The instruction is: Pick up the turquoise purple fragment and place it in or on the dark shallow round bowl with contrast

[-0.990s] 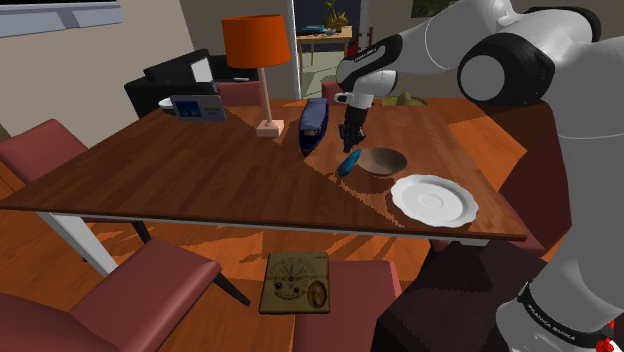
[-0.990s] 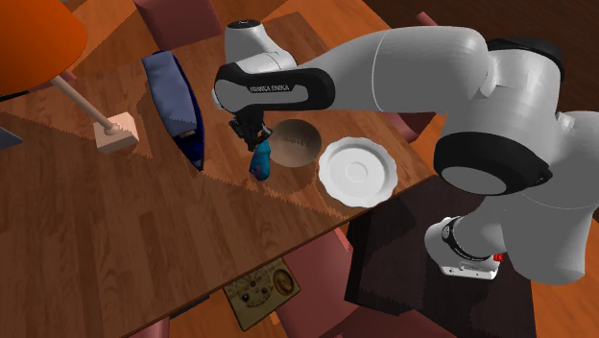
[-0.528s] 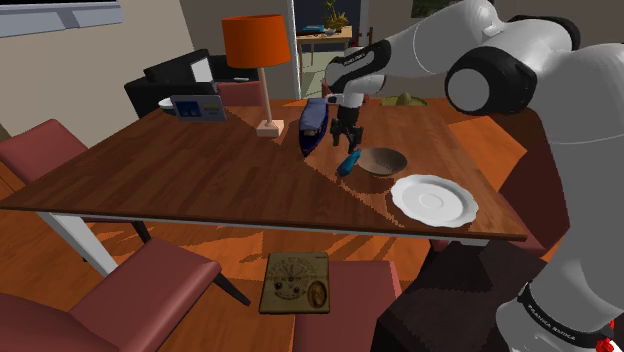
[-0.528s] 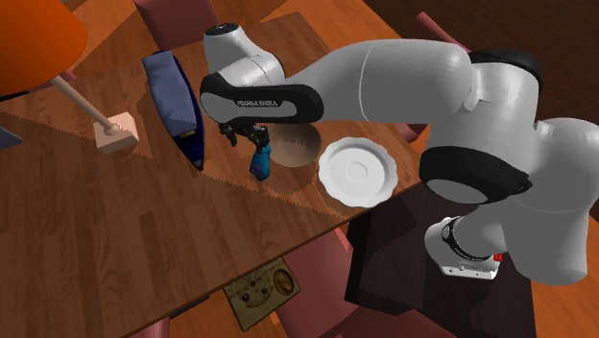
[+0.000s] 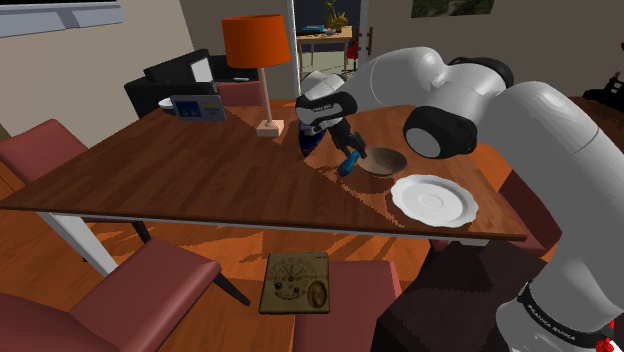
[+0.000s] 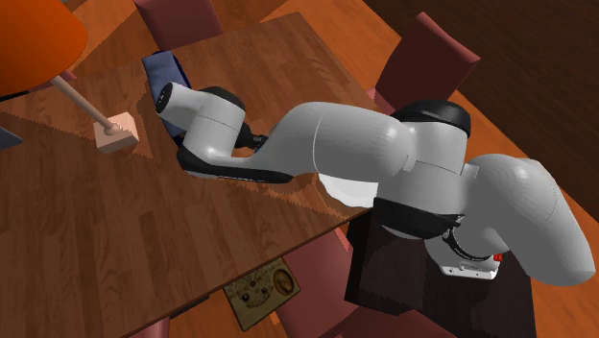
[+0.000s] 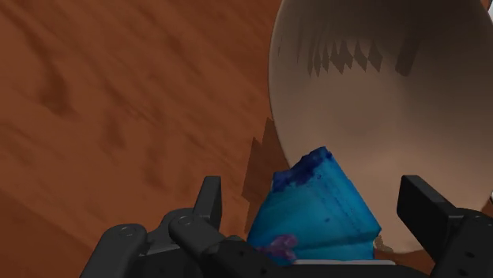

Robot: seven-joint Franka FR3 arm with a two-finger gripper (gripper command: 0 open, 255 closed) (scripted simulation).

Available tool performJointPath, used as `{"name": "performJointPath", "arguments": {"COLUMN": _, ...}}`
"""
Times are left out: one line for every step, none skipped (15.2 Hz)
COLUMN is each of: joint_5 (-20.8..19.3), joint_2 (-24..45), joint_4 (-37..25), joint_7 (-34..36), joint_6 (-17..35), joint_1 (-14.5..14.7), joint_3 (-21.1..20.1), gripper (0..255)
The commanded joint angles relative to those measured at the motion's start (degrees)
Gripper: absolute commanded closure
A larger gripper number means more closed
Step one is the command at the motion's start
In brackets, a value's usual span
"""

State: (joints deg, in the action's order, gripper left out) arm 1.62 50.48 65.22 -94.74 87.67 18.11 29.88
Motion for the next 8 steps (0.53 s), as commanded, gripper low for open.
{"name": "performJointPath", "arguments": {"joint_5": -0.5, "joint_2": -0.4, "joint_4": 2.1, "joint_7": 0.2, "joint_6": 1.3, "joint_1": 0.5, "joint_3": 0.3, "gripper": 0}}
{"name": "performJointPath", "arguments": {"joint_5": -0.6, "joint_2": -0.7, "joint_4": 3.4, "joint_7": 0.2, "joint_6": 2.2, "joint_1": 0.6, "joint_3": 0.3, "gripper": 0}}
{"name": "performJointPath", "arguments": {"joint_5": -0.6, "joint_2": -0.9, "joint_4": 4.6, "joint_7": 0.2, "joint_6": 3.2, "joint_1": 0.8, "joint_3": 0.4, "gripper": 0}}
{"name": "performJointPath", "arguments": {"joint_5": -0.7, "joint_2": -1.1, "joint_4": 5.3, "joint_7": 0.2, "joint_6": 3.7, "joint_1": 0.9, "joint_3": 0.4, "gripper": 0}}
{"name": "performJointPath", "arguments": {"joint_5": -0.7, "joint_2": -1.1, "joint_4": 5.3, "joint_7": 0.2, "joint_6": 3.7, "joint_1": 0.9, "joint_3": 0.4, "gripper": 0}}
{"name": "performJointPath", "arguments": {"joint_5": -0.7, "joint_2": -1.1, "joint_4": 5.3, "joint_7": 0.2, "joint_6": 3.7, "joint_1": 0.9, "joint_3": 0.4, "gripper": 0}}
{"name": "performJointPath", "arguments": {"joint_5": -0.7, "joint_2": -1.1, "joint_4": 5.3, "joint_7": 0.2, "joint_6": 3.7, "joint_1": 0.9, "joint_3": 0.4, "gripper": 0}}
{"name": "performJointPath", "arguments": {"joint_5": -0.7, "joint_2": -1.1, "joint_4": 5.3, "joint_7": 0.2, "joint_6": 3.7, "joint_1": 0.9, "joint_3": 0.4, "gripper": 0}}
